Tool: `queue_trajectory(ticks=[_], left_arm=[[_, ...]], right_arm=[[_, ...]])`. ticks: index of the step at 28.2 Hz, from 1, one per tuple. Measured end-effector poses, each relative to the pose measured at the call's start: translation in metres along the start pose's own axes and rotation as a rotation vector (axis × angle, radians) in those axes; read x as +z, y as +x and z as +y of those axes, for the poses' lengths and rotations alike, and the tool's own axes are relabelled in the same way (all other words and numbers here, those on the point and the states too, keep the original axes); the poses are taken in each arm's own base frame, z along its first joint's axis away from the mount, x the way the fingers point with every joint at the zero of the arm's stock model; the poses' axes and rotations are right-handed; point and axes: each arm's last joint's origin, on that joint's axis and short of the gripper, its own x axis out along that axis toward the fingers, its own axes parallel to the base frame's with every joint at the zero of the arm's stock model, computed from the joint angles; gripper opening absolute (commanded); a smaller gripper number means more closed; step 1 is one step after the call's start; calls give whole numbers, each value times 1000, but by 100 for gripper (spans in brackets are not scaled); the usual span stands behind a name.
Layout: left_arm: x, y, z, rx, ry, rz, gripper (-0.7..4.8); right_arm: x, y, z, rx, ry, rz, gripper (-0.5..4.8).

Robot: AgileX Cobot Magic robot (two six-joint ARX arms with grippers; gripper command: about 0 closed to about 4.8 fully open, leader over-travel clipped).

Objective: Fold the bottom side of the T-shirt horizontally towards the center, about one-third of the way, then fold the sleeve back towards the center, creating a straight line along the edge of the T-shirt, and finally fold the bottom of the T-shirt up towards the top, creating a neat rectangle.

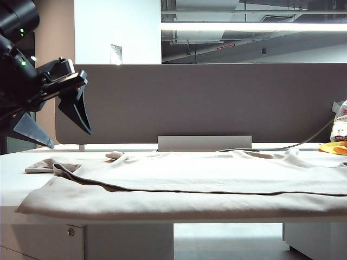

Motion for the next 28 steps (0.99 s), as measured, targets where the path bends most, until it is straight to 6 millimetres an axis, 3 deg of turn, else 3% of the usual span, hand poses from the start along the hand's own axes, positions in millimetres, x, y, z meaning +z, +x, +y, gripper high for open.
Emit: queue_trajectory(ticks=[7,12,17,21,28], left_arm=[[19,9,15,7,-39,-3,403],[19,8,19,15,-46,0,398],[24,11,29,51,-62,-37,363],[29,24,44,69,-118,-24,363],[56,48,62,55,-176,17,364]], right_arm=[[60,20,2,-10,-17,-57,301],[88,36,-3,-43,-29,-19,301],[100,43,-18,-93,-1,-18,301],[110,47,-22,-115,-34,-23,301],[122,51,-29,-142,-52,-22,301]])
